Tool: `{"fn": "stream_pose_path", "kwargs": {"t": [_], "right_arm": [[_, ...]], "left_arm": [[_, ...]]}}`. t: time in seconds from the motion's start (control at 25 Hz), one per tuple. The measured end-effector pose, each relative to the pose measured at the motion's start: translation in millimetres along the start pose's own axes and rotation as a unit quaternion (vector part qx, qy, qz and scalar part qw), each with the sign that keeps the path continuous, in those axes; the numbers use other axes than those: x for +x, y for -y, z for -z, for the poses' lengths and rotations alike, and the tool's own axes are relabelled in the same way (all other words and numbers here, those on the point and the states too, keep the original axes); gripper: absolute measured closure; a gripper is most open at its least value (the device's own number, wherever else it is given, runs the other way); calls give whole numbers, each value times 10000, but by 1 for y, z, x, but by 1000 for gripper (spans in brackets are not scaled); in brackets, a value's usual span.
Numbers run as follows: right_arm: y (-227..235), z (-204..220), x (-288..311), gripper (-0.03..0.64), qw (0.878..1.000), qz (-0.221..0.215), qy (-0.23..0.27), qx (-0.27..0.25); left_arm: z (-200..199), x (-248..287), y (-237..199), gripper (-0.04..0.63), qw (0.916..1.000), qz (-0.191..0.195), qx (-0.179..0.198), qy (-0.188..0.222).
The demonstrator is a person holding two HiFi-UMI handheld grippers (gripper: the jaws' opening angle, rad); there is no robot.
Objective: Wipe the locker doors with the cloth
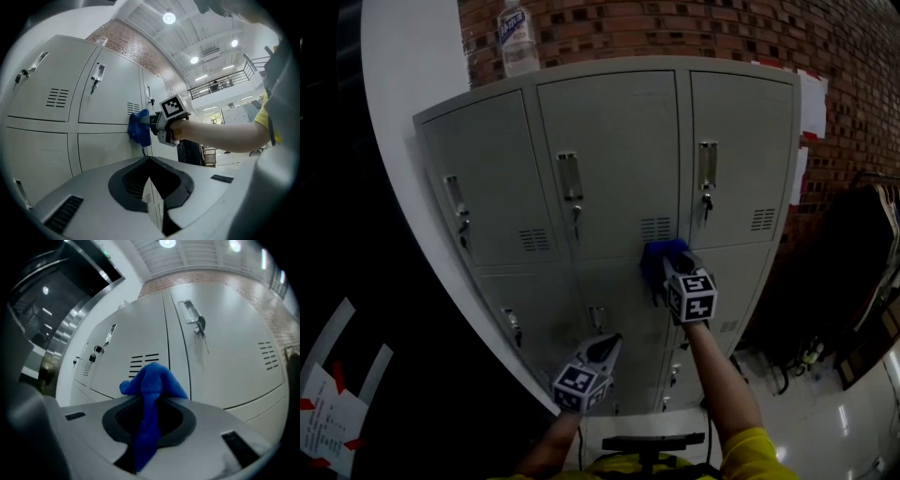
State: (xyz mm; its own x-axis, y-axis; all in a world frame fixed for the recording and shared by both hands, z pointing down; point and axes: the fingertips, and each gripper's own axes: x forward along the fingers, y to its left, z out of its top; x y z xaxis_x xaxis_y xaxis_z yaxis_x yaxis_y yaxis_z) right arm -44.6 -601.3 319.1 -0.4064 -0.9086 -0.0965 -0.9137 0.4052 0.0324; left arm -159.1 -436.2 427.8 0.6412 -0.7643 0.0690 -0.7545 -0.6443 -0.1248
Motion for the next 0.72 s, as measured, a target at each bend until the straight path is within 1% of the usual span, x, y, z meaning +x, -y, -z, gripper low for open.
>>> {"fn": "stream_pose_path", "kwargs": {"t": [0.04, 0.08, 0.12, 0.2, 0.28, 0.32, 0.4, 0.48, 0.56, 0.6, 0.68, 0.72], "right_arm": [[-1, 0, 1, 551, 9999, 28, -85, -105], [-2, -9, 3, 551, 9998, 11, -82, -162], [-3, -29, 3, 551, 9997, -33, 42, -233], [-10, -96, 2, 551, 9979, -203, 502, -362], [-20, -183, 6, 551, 9937, -437, 958, -385], [-24, -227, 11, 551, 9911, -472, 1168, -442], [-25, -301, 25, 549, 9876, -410, 1404, -577], [-31, -359, 36, 549, 9867, -506, 1465, -495], [-39, -396, 40, 549, 9855, -613, 1533, -380], [-40, -406, 41, 549, 9856, -572, 1550, -371], [-41, -407, 43, 549, 9852, -494, 1600, -370], [-42, -401, 42, 549, 9846, -514, 1629, -375]], "left_arm": [[1, 0, -1, 597, 10000, 6, -13, 12], [2, 0, -1, 597, 10000, 0, -6, 10], [3, -2, 0, 597, 10000, -17, 22, -27], [5, -6, 3, 597, 10000, -1, 42, -90], [2, -7, 5, 597, 10000, 64, -2, -54], [-1, -8, 5, 597, 10000, 83, -19, -36], [-7, -13, 4, 597, 10000, 77, -11, 4], [-9, -19, 1, 597, 10000, 44, 28, 47], [-5, -24, -4, 597, 10000, 1, 31, 44], [-3, -26, -7, 597, 10000, -20, -3, 35], [4, -29, -14, 597, 9999, -96, -75, -38], [8, -31, -18, 597, 9998, -145, -94, -75]]}}
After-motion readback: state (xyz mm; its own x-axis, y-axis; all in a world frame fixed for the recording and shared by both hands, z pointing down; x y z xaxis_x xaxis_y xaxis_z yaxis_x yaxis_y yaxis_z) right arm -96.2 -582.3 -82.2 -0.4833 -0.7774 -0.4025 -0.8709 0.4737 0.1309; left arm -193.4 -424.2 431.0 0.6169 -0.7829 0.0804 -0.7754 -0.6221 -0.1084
